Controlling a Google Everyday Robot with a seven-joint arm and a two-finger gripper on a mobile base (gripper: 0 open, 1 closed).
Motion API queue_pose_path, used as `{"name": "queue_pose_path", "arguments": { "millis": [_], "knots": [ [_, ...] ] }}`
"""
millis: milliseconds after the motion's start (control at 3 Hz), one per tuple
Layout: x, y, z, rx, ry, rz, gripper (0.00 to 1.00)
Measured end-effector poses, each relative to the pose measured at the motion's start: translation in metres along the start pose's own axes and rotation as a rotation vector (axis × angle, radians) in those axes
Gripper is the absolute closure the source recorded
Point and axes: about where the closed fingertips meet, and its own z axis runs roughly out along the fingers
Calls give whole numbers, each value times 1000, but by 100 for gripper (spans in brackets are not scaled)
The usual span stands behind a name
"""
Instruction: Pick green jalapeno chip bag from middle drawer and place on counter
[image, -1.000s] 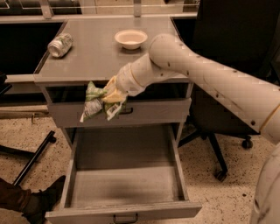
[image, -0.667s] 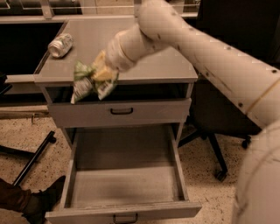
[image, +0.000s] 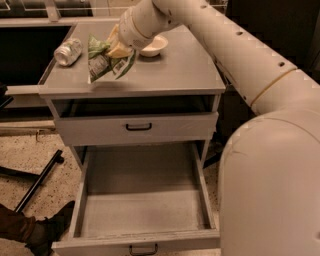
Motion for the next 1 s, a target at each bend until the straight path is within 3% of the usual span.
{"name": "queue_pose_path", "arguments": {
  "millis": [667,1000],
  "knots": [
    [93,-29,43,104,149,118,100],
    [97,-29,45,106,155,125,100]
  ]
}}
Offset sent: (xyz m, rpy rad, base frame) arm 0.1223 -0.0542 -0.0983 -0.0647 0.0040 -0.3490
